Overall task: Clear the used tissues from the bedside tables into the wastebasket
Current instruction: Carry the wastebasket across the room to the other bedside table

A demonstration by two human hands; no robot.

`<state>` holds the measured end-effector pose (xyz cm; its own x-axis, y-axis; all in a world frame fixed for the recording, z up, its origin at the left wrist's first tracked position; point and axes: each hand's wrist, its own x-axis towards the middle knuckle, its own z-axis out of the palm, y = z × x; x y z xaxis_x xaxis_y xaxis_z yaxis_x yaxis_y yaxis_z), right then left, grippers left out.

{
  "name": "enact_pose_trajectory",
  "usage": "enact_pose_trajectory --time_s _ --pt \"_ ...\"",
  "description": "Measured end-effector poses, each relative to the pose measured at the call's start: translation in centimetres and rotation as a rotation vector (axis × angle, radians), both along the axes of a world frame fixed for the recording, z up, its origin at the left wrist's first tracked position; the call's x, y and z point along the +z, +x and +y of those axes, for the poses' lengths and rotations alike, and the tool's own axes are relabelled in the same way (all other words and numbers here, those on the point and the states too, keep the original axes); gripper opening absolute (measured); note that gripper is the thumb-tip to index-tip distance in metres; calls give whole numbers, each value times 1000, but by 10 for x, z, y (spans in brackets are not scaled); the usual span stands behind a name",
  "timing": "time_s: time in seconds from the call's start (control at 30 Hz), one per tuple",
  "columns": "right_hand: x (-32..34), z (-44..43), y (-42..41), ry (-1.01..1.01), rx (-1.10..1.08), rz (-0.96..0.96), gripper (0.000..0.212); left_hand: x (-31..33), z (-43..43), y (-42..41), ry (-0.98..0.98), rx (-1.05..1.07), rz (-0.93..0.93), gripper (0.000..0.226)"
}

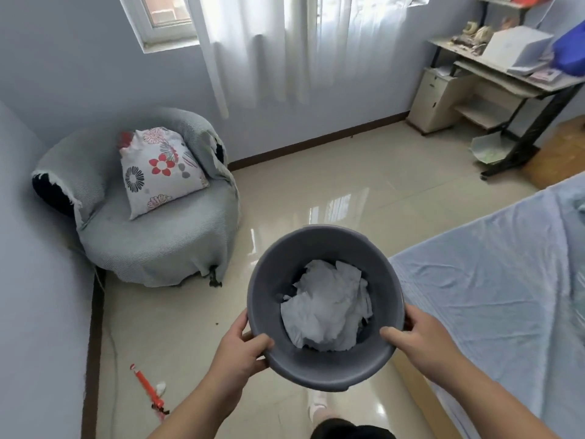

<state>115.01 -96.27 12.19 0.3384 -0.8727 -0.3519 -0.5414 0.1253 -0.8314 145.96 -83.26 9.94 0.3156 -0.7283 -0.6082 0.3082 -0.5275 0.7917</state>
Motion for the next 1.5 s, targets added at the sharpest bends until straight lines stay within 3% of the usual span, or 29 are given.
enact_pose_trajectory --time_s 0.27,0.63,0.9,1.0,1.27,1.5 --pt "-33 -153 64 61 -70 0 25 0 -173 66 27 -55 -31 75" --pt "5 -364 152 -14 -85 -35 17 24 -382 151 -53 -41 -33 74" --pt "-4 -479 170 16 -362 -38 30 -2 -589 184 -11 -314 11 67" --pt "6 -513 175 47 -507 -48 27 3 -672 191 17 -451 21 68" --pt "9 -566 147 24 -897 -45 29 27 -847 128 -28 -842 9 70" --pt "-17 -633 68 55 -1094 -63 14 21 -959 18 -40 -1035 31 68"
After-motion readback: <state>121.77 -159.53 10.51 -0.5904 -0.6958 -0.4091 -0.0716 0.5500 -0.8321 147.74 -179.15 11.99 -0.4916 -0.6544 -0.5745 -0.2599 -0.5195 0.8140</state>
